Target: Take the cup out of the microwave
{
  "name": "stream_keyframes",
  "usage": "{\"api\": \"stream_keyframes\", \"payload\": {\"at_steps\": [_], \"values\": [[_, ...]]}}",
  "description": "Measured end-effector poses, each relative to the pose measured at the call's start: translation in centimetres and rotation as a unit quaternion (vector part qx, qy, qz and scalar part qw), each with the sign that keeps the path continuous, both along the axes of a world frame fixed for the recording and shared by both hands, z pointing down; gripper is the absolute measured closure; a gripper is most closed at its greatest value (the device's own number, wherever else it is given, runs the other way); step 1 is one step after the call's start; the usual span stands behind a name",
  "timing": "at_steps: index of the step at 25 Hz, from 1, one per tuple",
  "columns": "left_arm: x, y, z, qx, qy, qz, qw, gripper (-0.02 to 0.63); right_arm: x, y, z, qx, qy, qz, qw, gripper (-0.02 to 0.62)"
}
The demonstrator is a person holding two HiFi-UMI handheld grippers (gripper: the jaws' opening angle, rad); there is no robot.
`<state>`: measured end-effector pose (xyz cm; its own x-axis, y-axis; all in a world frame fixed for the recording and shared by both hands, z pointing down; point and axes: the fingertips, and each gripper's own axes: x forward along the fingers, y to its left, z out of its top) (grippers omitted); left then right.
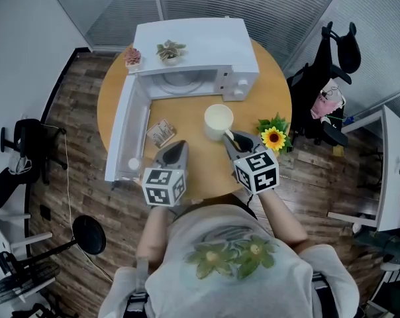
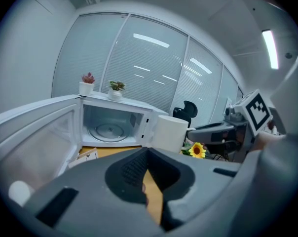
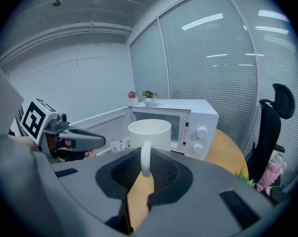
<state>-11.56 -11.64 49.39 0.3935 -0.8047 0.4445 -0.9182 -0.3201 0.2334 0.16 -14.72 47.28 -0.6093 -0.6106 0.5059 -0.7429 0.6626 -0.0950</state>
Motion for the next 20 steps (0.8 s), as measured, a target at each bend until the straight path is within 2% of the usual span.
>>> {"api": "stream_keyframes", "payload": {"at_steps": [11, 20], "values": [[1.2, 1.5, 0.7, -0.001, 0.005, 0.010, 0.9999, 0.603, 1.3, 2.3, 2.8, -0.009, 0.026, 0.011, 1.000, 0.535], [2.0, 2.2, 1.9, -0.010, 0.007, 0.019, 0.9997, 0.603, 2.4, 3.8, 6.1, -0.034, 0.033, 0.022, 0.999, 0.535]]}}
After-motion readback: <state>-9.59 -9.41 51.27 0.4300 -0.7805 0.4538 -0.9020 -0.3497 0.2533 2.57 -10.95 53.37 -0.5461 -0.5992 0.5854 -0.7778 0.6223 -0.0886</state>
